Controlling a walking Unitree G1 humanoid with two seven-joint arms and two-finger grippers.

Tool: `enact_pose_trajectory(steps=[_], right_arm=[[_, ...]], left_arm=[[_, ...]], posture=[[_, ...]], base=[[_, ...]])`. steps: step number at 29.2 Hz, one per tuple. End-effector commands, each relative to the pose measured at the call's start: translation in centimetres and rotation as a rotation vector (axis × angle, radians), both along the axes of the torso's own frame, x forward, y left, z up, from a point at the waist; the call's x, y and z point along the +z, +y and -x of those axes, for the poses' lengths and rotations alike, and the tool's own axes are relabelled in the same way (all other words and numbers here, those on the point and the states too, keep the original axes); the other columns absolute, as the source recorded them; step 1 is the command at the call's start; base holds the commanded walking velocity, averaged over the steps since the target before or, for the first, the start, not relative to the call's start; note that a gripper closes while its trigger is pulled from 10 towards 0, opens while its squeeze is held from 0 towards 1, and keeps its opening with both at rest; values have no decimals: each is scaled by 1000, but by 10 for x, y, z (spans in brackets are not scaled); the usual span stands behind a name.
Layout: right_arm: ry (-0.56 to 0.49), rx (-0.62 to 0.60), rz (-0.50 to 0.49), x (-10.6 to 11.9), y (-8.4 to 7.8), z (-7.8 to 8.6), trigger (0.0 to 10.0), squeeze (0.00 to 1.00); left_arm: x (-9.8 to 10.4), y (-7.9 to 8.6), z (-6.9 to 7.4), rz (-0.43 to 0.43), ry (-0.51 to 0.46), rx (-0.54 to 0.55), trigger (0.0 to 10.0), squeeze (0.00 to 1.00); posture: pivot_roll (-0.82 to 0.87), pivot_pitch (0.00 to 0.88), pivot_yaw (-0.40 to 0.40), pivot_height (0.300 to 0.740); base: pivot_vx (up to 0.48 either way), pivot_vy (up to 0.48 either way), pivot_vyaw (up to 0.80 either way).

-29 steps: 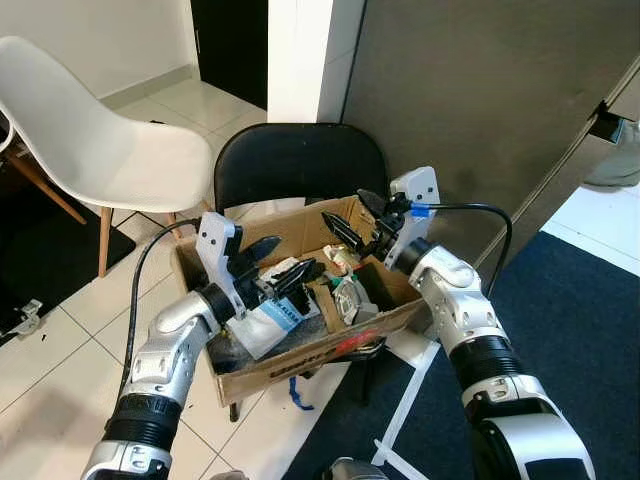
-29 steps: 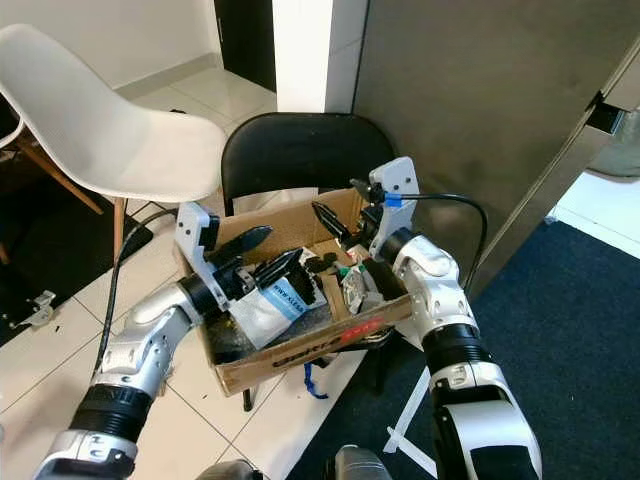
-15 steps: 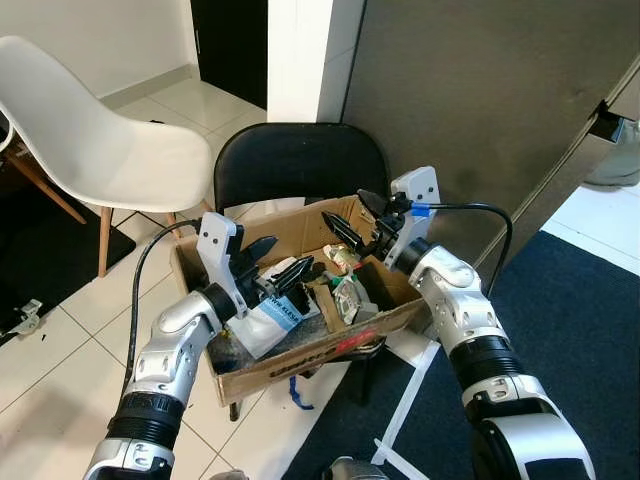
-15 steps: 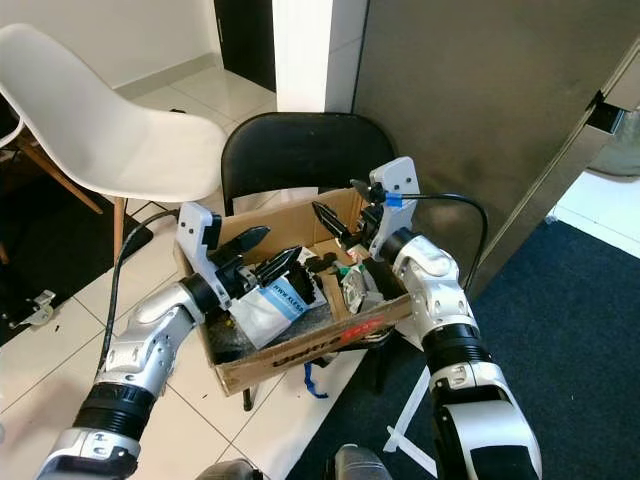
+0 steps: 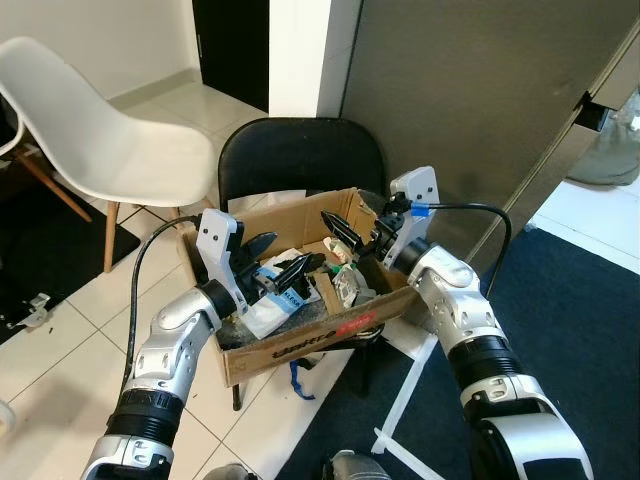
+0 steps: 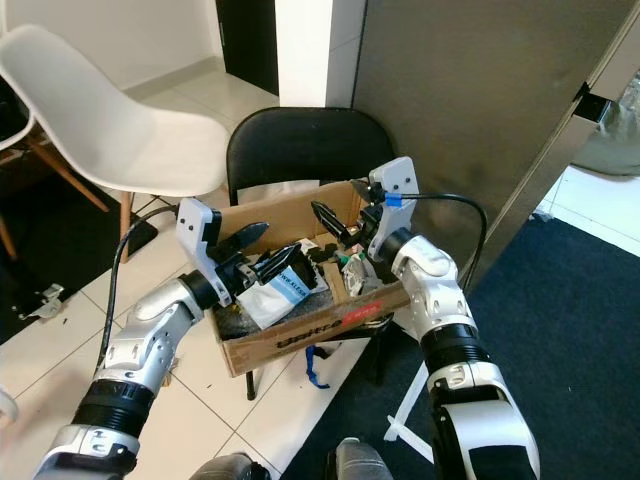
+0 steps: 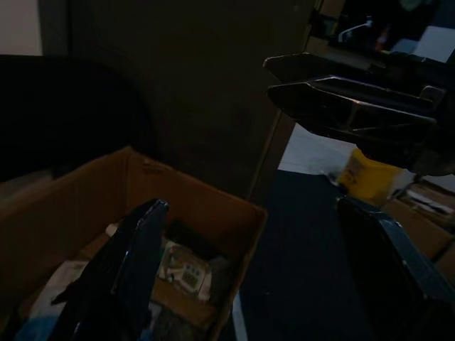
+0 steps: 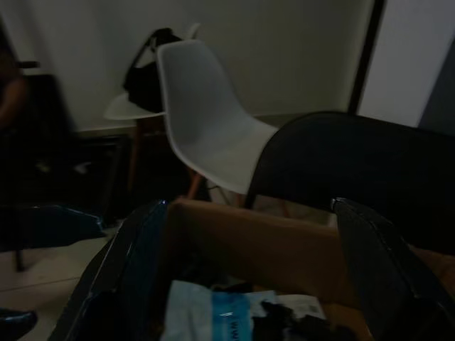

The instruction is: Picking trash to rubbish bin

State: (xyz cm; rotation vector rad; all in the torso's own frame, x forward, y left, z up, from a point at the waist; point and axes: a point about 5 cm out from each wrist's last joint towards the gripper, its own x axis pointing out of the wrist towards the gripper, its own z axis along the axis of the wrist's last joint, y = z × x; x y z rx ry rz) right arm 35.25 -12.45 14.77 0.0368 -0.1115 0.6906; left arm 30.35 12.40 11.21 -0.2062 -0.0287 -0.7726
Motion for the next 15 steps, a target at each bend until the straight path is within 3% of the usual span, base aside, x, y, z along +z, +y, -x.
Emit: enact_pose_trajectory(steps=[1, 15], right_arm=[[13, -15, -8, -1, -4, -1, 10000, 0], [13, -14, -7, -1, -4, -1, 10000, 0]], left_arm=[[-2, -5, 1, -2, 6, -15, 10000, 0], [-2, -6, 1, -4, 3, -17, 10000, 0]], posture=[[-22, 0, -64, 740], [-23, 0, -63, 740]], base=[[-255, 0, 0], [-257, 0, 0]])
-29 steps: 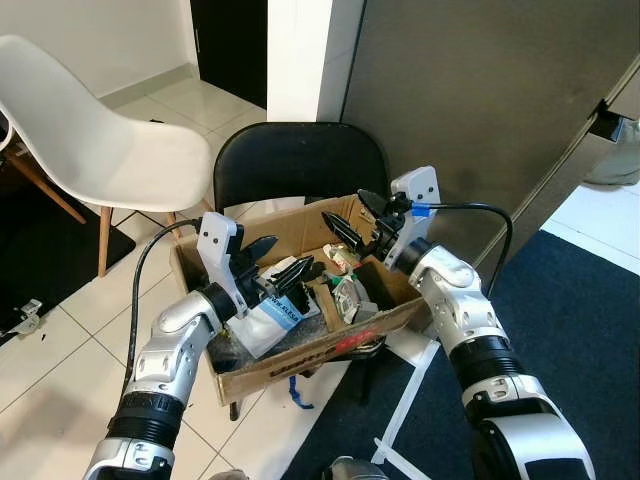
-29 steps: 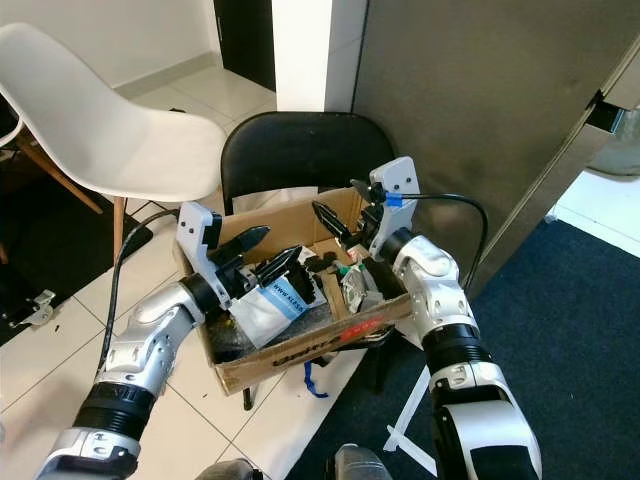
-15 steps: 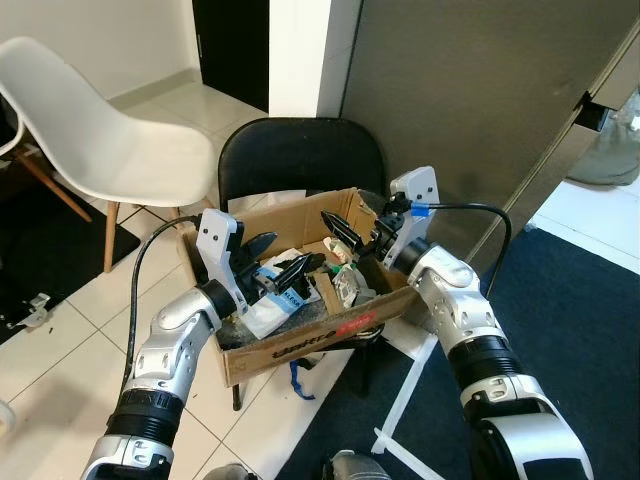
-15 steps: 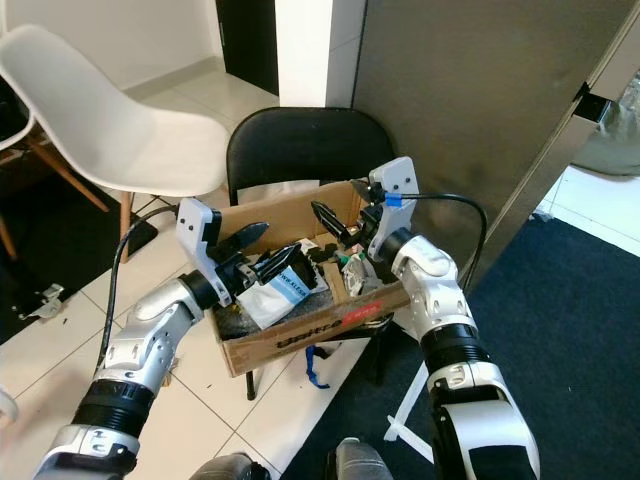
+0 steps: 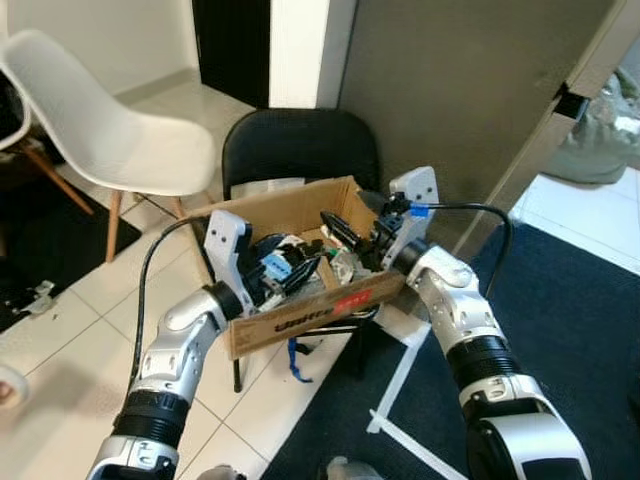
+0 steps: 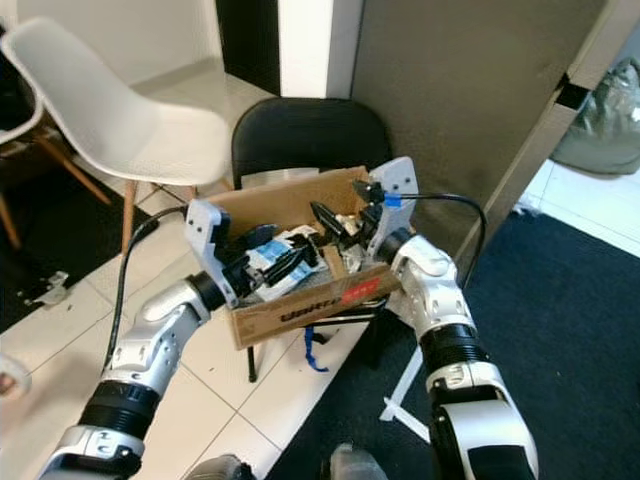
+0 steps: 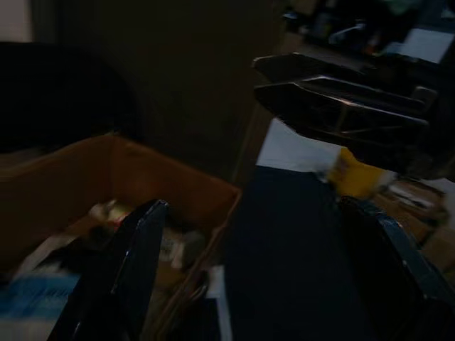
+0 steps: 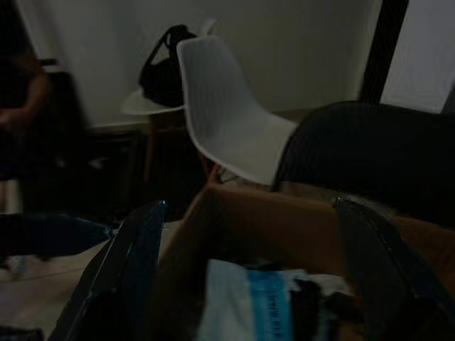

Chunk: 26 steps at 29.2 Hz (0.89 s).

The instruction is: Picking trash to rubbish bin

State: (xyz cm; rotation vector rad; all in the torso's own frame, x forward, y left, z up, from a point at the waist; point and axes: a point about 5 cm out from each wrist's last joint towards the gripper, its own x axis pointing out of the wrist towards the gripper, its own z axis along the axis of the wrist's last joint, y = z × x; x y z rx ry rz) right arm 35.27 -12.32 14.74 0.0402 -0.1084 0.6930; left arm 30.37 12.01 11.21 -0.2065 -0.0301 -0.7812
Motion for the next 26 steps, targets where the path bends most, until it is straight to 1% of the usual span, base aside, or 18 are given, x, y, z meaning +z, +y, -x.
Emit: enact_pose_trajectory(steps=[1, 26], right_arm=[[9, -16, -4, -1, -6, -1, 10000, 0], [10, -16, -5, -1, -5, 0, 10000, 0]], left_arm=[[-2, -2, 1, -5, 5, -8, 10000, 0], [-1, -3, 1, -9, 0, -14, 10000, 0]], posture=[[-23, 0, -63, 740], [-22, 0, -66, 740]], base=[[-259, 0, 0], [-256, 0, 0]])
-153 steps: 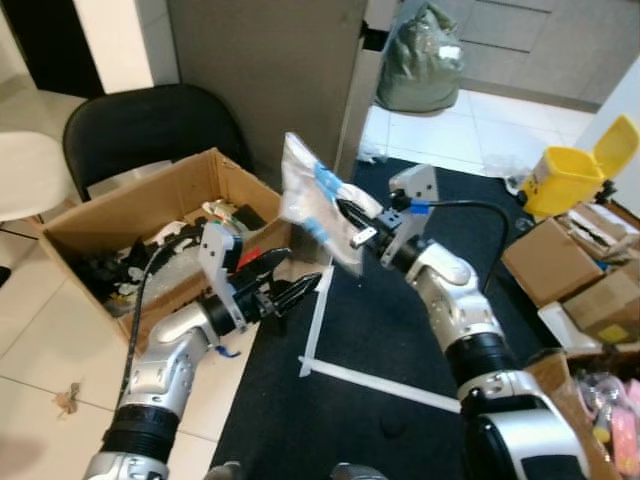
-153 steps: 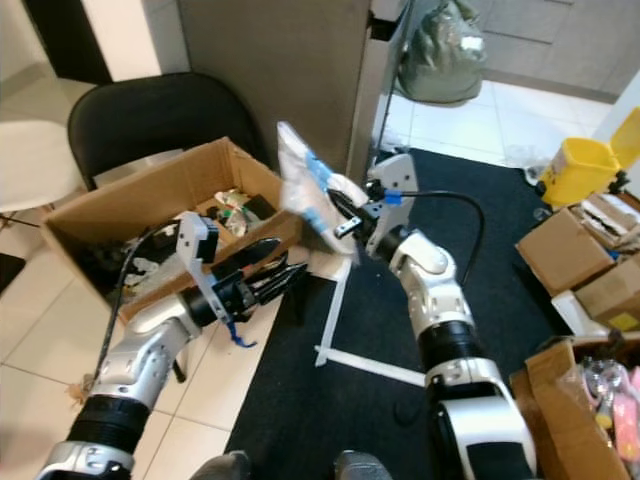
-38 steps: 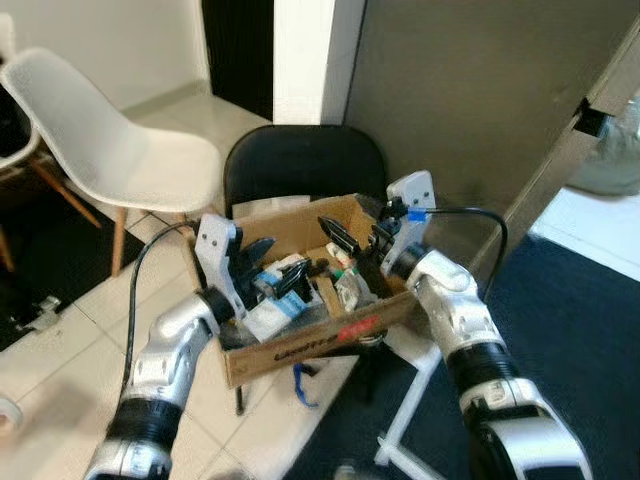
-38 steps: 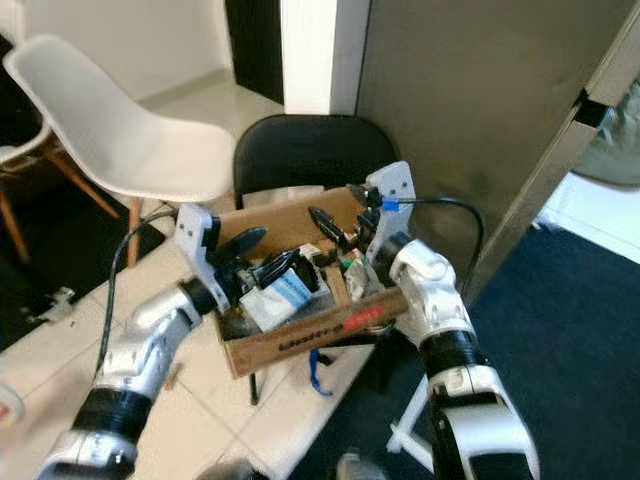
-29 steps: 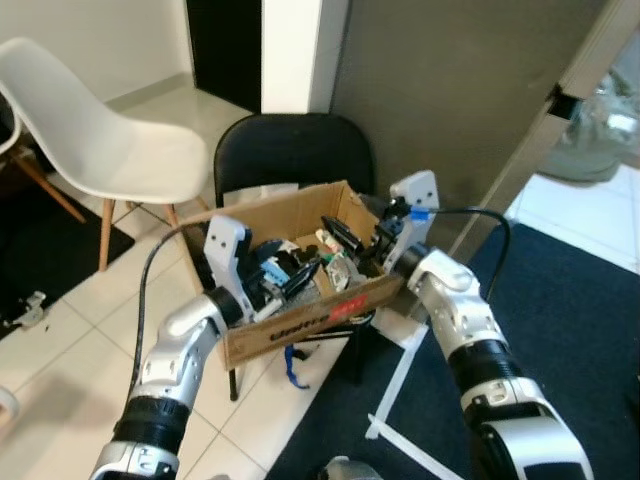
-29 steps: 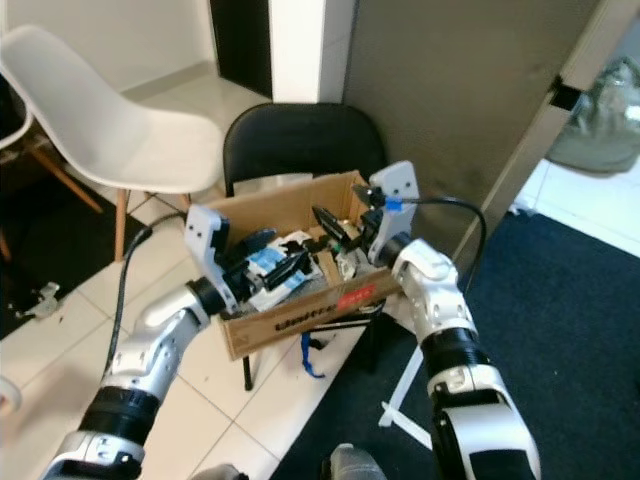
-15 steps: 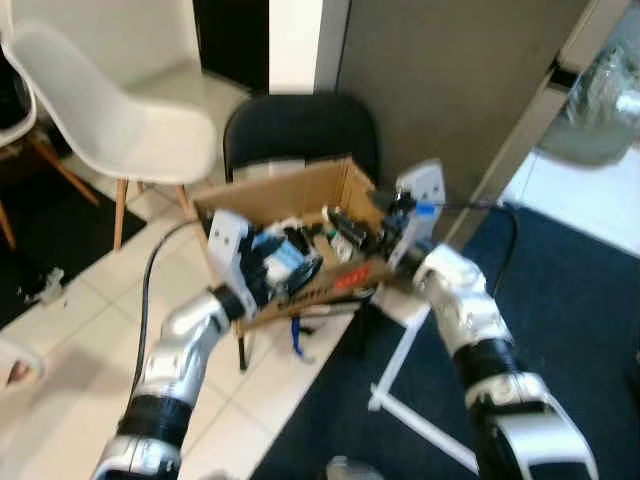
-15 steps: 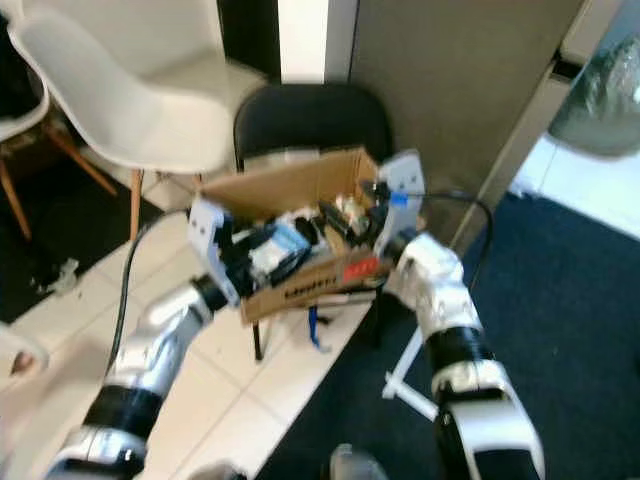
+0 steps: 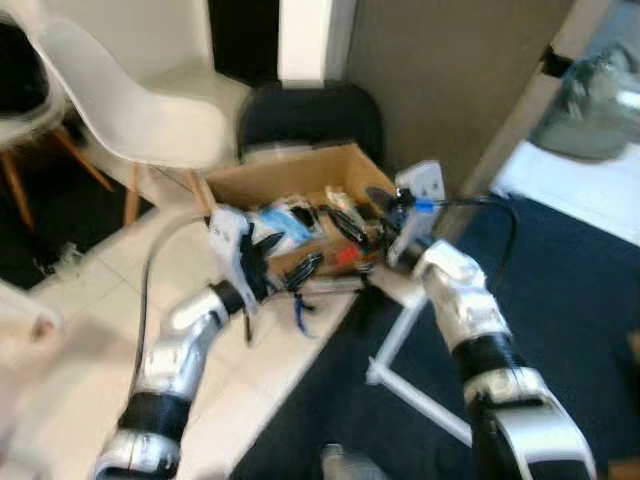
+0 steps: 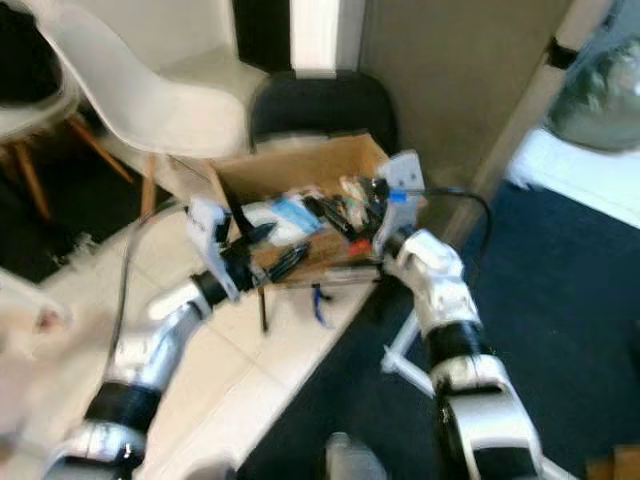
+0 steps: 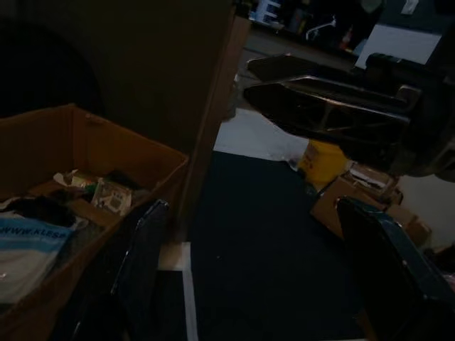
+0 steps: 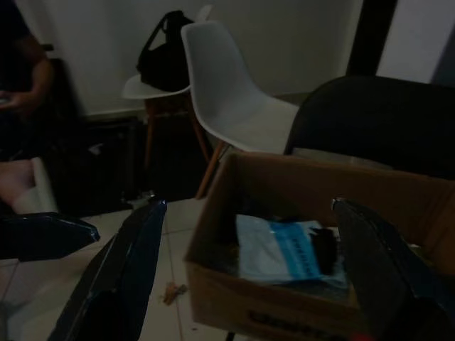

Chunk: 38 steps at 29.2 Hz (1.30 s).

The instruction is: Picking trash to rubbish bin

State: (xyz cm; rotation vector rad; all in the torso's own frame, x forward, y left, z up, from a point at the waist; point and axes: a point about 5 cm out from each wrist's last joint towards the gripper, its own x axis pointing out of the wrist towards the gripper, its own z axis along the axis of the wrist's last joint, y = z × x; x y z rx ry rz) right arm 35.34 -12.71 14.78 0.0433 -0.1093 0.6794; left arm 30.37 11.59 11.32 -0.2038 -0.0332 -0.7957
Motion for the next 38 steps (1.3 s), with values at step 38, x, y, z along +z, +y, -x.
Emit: enact_pose_trajectory(steps=[38], right_arm=[[10, -2, 0, -1, -2, 0, 10000, 0]], left_arm=[[0, -1, 2, -6, 1, -2, 10000, 0]], posture=[[-23, 0, -67, 740]], base=[[-259, 0, 0]])
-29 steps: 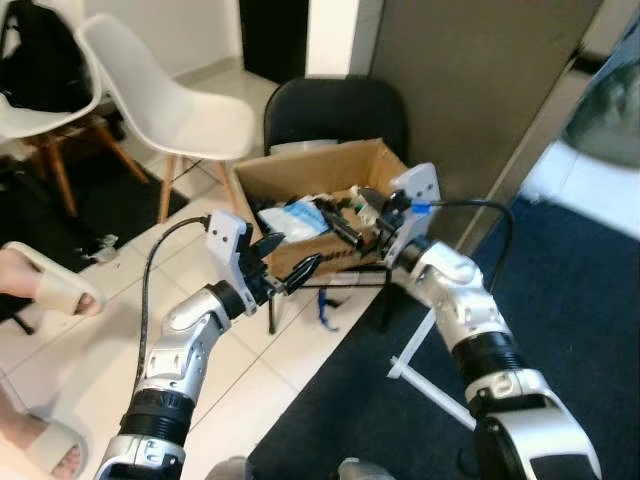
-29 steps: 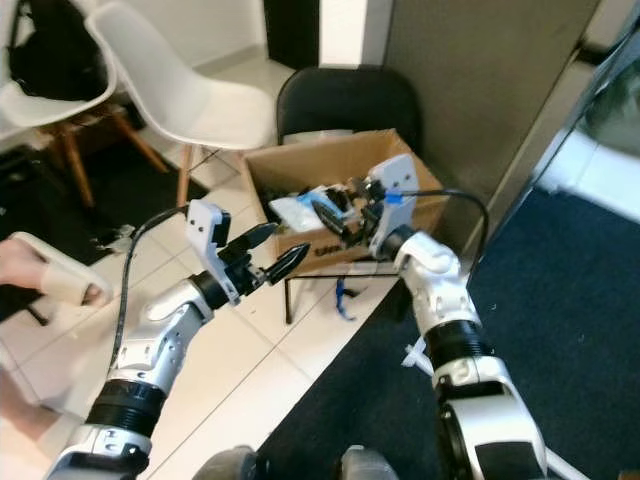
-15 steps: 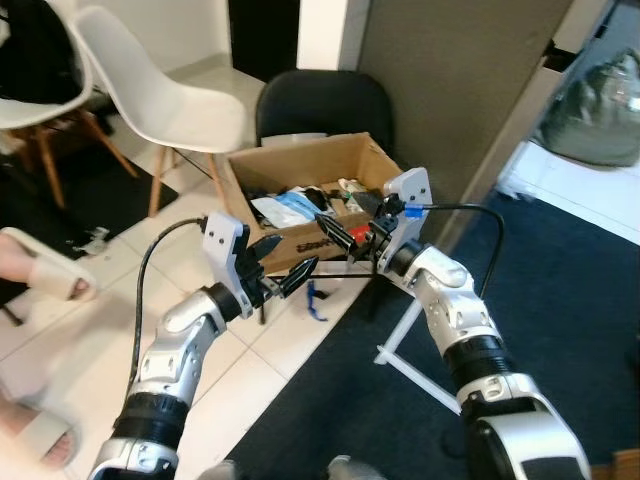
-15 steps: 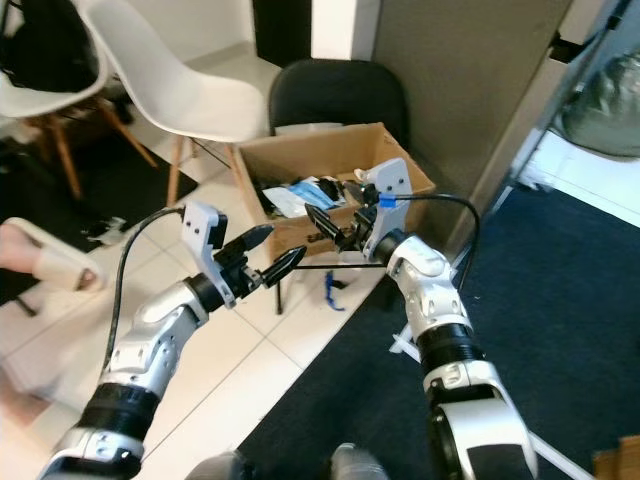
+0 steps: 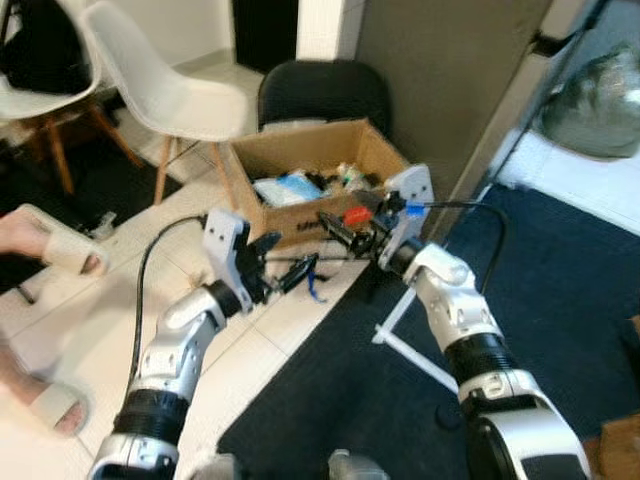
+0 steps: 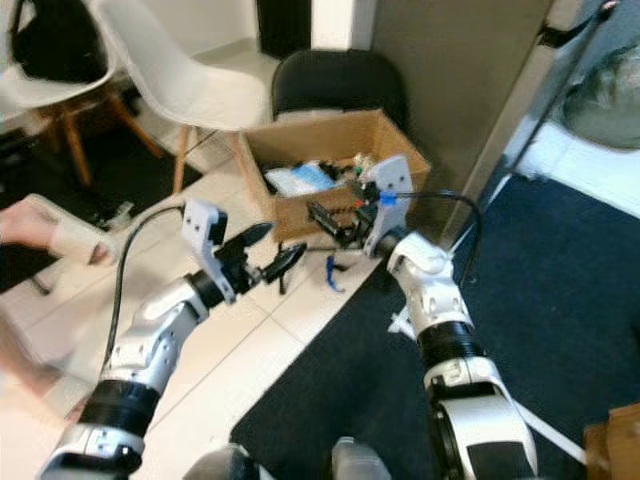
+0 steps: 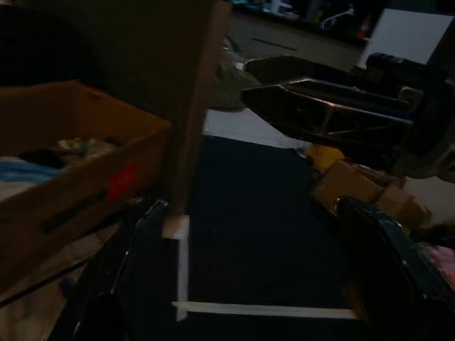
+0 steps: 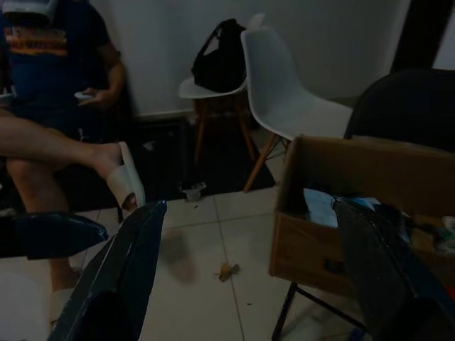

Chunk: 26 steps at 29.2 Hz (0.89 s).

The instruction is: Picking trash to rubbish bin

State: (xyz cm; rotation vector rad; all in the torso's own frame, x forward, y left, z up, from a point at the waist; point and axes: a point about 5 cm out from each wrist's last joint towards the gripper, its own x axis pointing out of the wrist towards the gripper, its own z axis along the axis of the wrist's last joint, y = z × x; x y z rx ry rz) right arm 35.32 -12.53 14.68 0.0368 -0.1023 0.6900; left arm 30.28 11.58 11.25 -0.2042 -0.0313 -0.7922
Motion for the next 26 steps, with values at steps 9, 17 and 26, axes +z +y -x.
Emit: enact_pose_trajectory(steps=[9, 17, 26], right_arm=[[6, -13, -9, 0, -4, 0, 10000, 0], [7, -12, -10, 0, -3, 0, 10000, 0], [7, -13, -9, 0, -3, 0, 10000, 0]], left_arm=[[0, 0, 1, -6, -1, -5, 10000, 0], [-1, 1, 1, -10, 1, -4, 10000, 0], [-2, 1, 1, -11, 2, -3, 10000, 0]], posture=[[-24, 0, -65, 740], [-25, 0, -64, 740], [-25, 0, -64, 740]], base=[[-348, 0, 0], [-433, 0, 0], [-479, 0, 0]])
